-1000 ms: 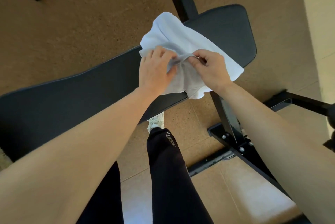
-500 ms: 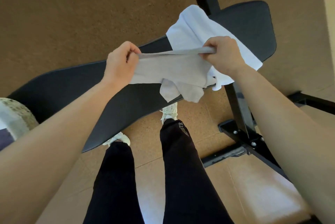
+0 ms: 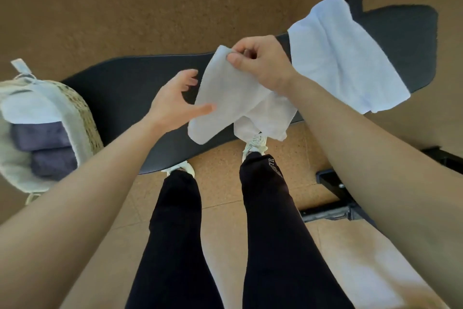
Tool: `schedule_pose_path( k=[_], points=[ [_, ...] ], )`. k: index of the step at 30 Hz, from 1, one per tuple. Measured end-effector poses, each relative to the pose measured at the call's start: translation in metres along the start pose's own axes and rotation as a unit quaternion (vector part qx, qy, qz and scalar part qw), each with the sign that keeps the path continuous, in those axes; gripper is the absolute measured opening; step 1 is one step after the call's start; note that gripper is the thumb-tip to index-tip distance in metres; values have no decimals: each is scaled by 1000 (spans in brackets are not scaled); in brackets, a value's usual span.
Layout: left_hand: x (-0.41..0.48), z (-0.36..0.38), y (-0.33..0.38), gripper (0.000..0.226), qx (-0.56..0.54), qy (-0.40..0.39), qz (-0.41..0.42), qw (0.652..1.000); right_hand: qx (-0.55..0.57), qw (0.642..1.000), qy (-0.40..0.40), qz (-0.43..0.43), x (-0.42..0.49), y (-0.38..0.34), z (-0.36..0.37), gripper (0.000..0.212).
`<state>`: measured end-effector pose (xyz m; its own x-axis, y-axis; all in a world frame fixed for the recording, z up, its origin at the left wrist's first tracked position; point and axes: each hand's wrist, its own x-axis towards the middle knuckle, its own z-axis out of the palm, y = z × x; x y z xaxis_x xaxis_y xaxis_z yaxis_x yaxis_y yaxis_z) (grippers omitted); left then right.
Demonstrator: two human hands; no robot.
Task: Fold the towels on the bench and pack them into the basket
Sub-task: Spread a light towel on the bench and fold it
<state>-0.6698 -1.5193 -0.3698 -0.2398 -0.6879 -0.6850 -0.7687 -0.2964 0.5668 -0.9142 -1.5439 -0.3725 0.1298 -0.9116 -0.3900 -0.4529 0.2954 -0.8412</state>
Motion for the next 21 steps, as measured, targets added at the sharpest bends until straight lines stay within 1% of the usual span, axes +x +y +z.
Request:
schedule_pose_path(
  k=[1, 2, 3, 4, 6, 7, 8, 9, 11, 13, 15, 16, 18, 19, 21],
  points=[
    [3, 1, 6, 86, -39, 11, 30, 999, -15, 999, -32, -11, 2, -5, 9, 19],
    [6, 2, 14, 83, -66, 14, 58, 996, -27, 998, -59, -19, 4, -9, 17, 18],
    [10, 2, 21, 72, -79, 17, 79, 994, -36, 996, -77, -24, 5, -12, 24, 17],
    [13, 0, 28, 56, -76, 20, 90, 993, -40, 995, -84, -24, 6, -14, 29, 18],
    [15, -6, 33, 24, -63, 32, 88, 994, -42, 996, -79, -15, 7, -13, 34, 28],
    [15, -9, 31, 13, -70, 39, 80, 994, -51, 996, -76, -6, 6, -10, 34, 34],
    [13, -12, 26, 11, -85, 50, 72, 993, -67, 995, -79, 9, 5, -4, 35, 38],
    [11, -16, 19, 14, -102, 63, 63, 991, -94, 992, -86, 25, 3, 4, 35, 38],
    [5, -23, 6, 18, -151, 76, 41, 985, -169, 980, -84, 54, -4, 27, 37, 28],
    [-3, -28, -7, 20, -205, 73, 14, 976, -245, 965, -43, 79, -12, 50, 39, 14],
    [-9, -32, -21, 22, -232, 79, -10, 969, -292, 949, 23, 113, -19, 64, 41, 12],
    [-12, -35, -29, 23, -237, 89, -19, 967, -305, 942, 51, 129, -22, 69, 42, 13],
    [-15, -40, -48, 23, -238, 124, -41, 962, -323, 928, 83, 167, -28, 76, 41, 18],
    [-15, -43, -59, 24, -224, 147, -57, 962, -318, 924, 95, 191, -31, 78, 41, 21],
    [-15, -50, -82, 28, -167, 190, -97, 962, -263, 923, 119, 255, -37, 85, 40, 26]
  ],
)
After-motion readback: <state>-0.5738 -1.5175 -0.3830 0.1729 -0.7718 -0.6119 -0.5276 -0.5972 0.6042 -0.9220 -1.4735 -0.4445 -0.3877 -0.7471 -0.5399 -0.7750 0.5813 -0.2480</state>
